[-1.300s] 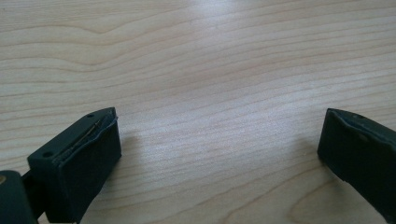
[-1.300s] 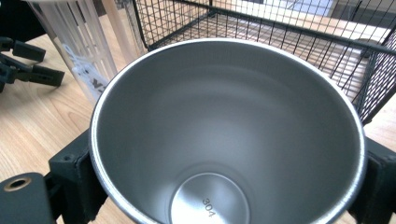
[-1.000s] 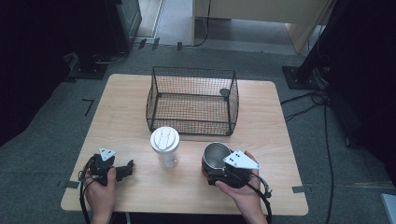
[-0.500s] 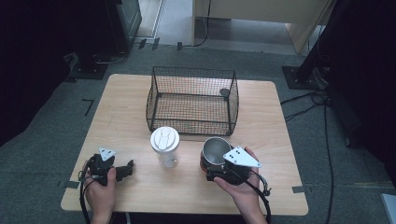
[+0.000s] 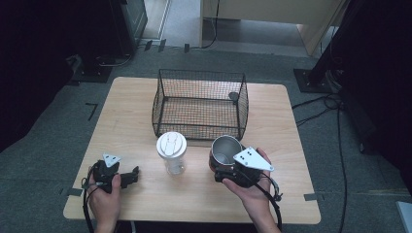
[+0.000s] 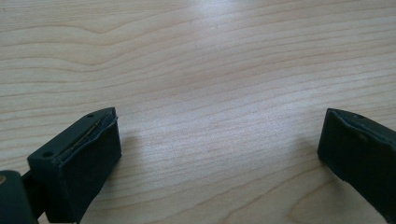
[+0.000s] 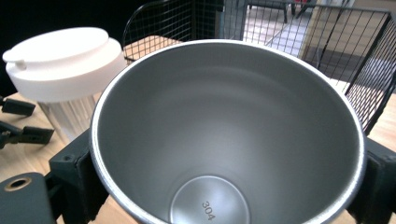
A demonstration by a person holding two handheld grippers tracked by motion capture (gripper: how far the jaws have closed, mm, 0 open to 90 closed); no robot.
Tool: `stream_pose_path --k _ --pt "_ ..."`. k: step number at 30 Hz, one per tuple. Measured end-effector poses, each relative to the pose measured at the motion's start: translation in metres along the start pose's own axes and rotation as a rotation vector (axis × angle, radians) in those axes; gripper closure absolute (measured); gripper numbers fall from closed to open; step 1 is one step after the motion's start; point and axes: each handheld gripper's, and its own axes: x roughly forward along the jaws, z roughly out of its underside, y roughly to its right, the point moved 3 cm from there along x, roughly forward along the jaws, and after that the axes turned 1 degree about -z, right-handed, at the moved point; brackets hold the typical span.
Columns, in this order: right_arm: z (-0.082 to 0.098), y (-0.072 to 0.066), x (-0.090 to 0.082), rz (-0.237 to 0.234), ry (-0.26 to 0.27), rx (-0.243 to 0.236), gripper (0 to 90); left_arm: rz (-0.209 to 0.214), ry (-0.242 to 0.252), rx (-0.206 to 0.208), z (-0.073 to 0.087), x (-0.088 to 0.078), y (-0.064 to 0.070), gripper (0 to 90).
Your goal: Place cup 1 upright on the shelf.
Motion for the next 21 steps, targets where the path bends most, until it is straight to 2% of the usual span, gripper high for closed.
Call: stream_pose_path --k 21 --pt "-0.034 -0.001 0.007 0.033 0.085 -0.040 7.4 0.000 -0.001 0.002 0.000 0.000 0.000 0.0"
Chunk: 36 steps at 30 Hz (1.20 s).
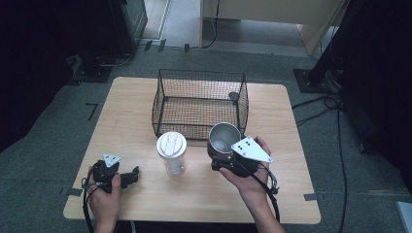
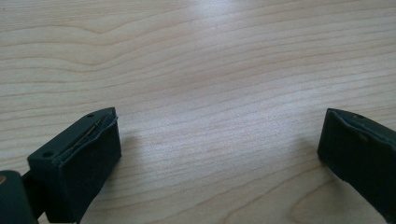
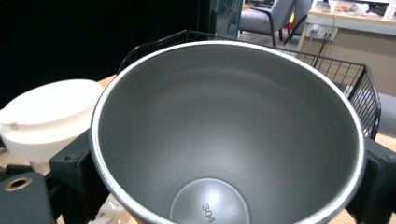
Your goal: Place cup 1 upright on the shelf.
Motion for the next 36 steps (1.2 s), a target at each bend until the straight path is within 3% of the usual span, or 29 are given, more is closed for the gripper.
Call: stream_pose_path --k 14,36 --pt "-0.016 -0.001 0.012 0.007 0.053 -0.002 7.4 0.000 0.001 0.000 0.000 0.000 0.000 0.0" --pt "-0.038 0.012 0.038 0.053 0.118 -0.029 7.4 0.001 -0.002 0.001 0.000 0.000 0.000 0.0"
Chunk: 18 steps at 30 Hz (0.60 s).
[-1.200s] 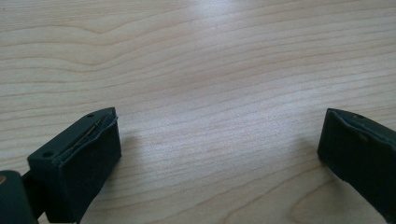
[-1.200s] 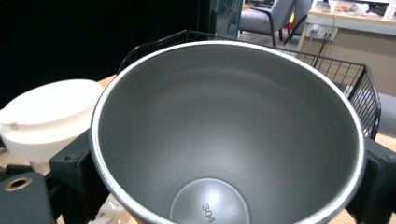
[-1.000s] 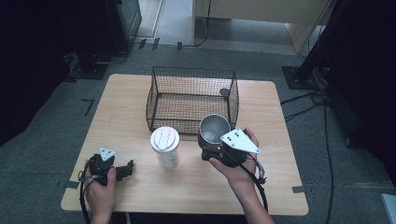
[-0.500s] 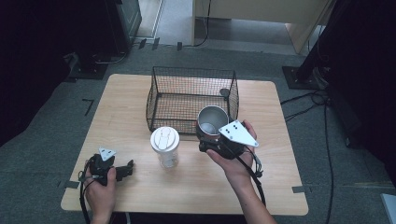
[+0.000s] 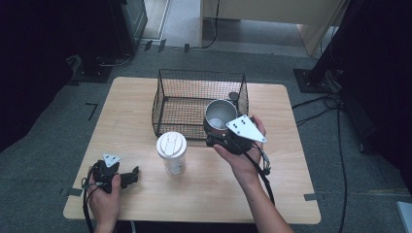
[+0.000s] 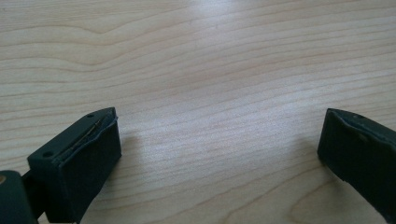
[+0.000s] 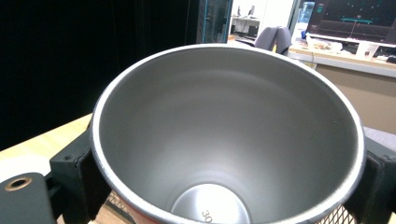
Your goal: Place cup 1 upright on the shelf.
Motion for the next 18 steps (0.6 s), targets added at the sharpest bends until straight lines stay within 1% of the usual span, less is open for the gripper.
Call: stream_pose_path --k 4,12,16,17,18 --pt "-0.002 0.004 0.006 0.016 0.006 -0.014 7.4 0.000 0.000 0.000 0.000 0.000 0.000 0.0" --pt "-0.005 0.013 0.019 0.035 0.015 -0.011 7.5 0.000 0.000 0.000 0.000 0.000 0.000 0.0" --pt "-0.006 0.018 0.030 0.051 0.012 -0.018 7.4 -0.001 0.001 0.000 0.000 0.000 0.000 0.0" --pt "-0.006 0.018 0.030 0.051 0.012 -0.018 7.4 -0.001 0.001 0.000 0.000 0.000 0.000 0.0" --pt "-0.007 0.019 0.034 0.055 0.010 -0.021 7.5 -0.001 0.002 0.000 0.000 0.000 0.000 0.0"
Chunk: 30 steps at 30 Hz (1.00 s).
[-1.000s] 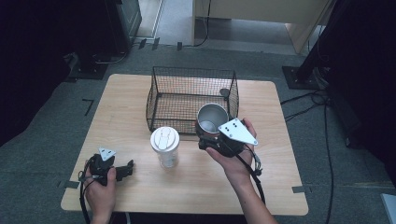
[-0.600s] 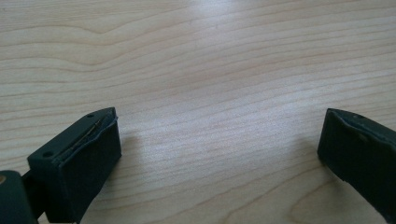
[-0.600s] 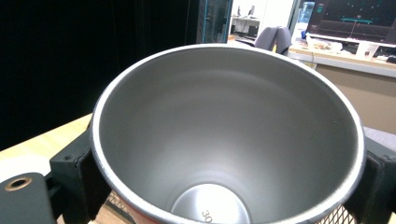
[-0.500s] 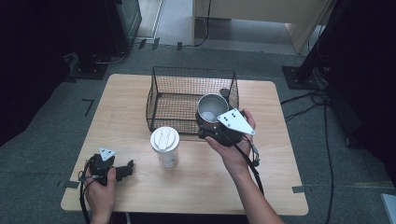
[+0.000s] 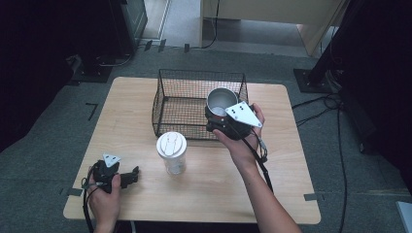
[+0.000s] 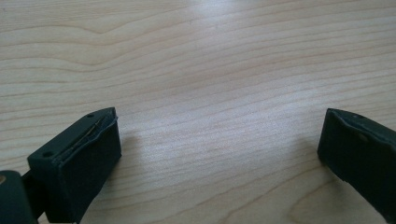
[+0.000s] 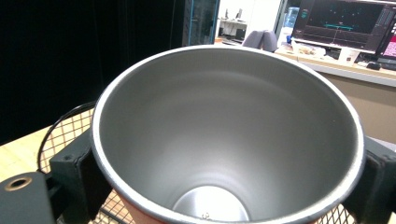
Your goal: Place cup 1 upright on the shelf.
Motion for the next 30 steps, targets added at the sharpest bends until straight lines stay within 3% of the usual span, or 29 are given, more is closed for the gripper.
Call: stream_pose_path --k 30 --pt "0.008 0.022 0.064 0.041 -0.064 0.015 7.4 0.000 0.000 -0.001 0.000 0.000 0.000 0.0"
